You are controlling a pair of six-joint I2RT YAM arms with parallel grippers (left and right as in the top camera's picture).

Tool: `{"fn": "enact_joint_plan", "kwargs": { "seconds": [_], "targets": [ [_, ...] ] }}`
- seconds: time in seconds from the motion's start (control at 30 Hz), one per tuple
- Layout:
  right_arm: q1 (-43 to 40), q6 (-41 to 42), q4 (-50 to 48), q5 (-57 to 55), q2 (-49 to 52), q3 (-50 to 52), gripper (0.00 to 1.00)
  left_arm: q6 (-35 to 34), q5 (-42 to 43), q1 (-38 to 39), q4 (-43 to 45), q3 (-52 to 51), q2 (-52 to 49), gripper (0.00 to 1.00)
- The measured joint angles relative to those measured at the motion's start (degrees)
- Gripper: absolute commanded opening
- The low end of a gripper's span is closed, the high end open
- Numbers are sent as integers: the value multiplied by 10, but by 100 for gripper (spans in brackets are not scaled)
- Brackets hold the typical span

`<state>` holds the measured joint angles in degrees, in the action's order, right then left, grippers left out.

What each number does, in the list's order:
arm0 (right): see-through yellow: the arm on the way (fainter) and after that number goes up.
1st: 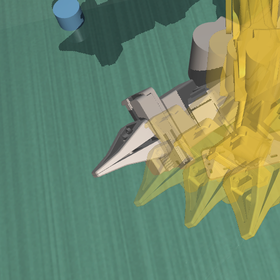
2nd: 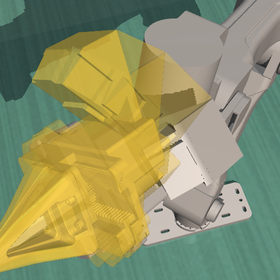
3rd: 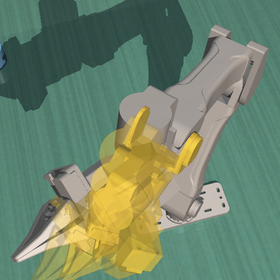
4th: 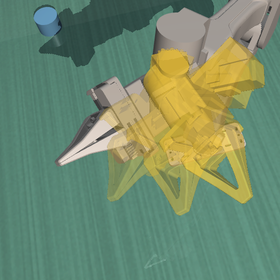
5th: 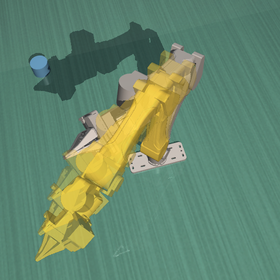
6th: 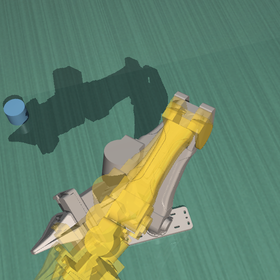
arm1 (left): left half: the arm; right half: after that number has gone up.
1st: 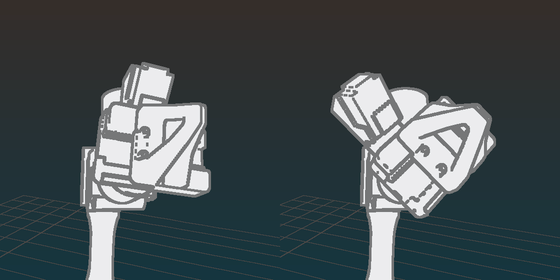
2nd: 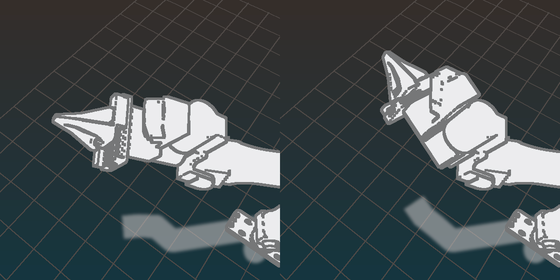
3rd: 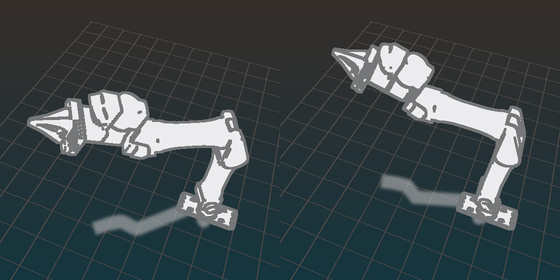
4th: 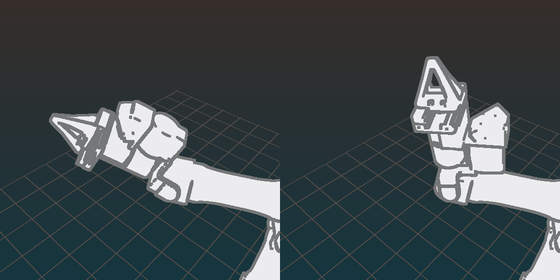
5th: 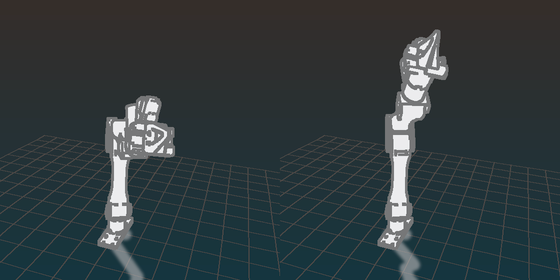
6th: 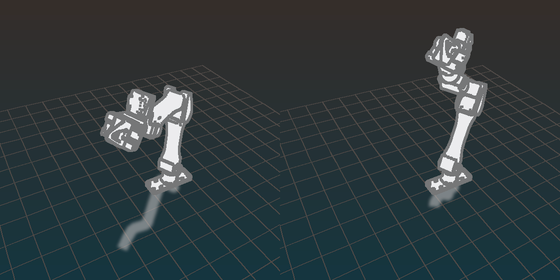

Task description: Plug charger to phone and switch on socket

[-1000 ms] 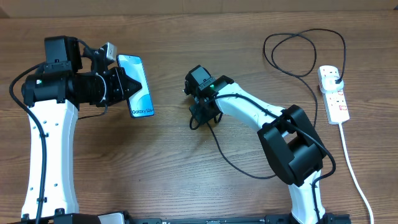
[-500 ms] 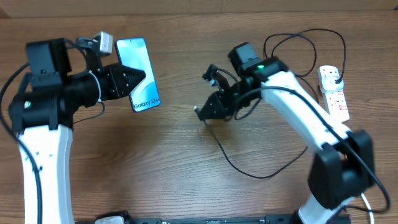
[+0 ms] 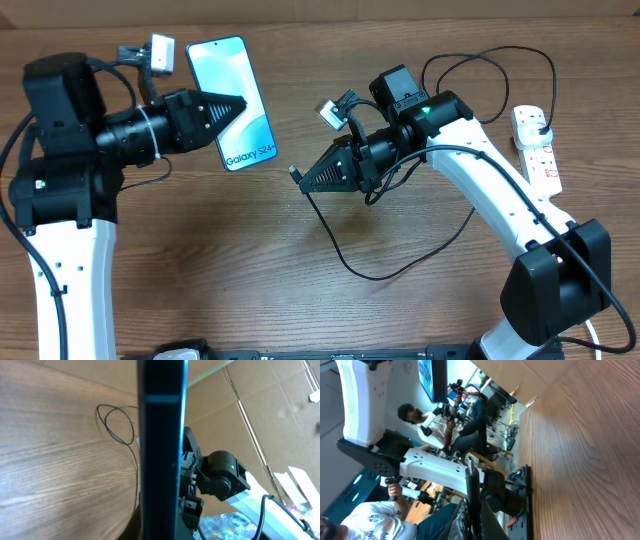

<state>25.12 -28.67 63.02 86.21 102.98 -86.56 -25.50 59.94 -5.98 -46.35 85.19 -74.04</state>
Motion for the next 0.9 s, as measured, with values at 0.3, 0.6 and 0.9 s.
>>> {"fn": "enact_joint_plan", "kwargs": {
  "seconds": [0.3, 0.6, 0.9],
  "targets": [
    [0, 3, 1, 12, 0, -28, 4, -73, -37, 76, 99, -1, 0, 4],
    [0, 2, 33, 15, -30, -35, 4, -91, -53, 90, 100, -18, 0, 5],
    [-26, -220, 339, 13, -64, -23, 4, -114, 4, 90, 268, -148, -1, 4]
  ]
}}
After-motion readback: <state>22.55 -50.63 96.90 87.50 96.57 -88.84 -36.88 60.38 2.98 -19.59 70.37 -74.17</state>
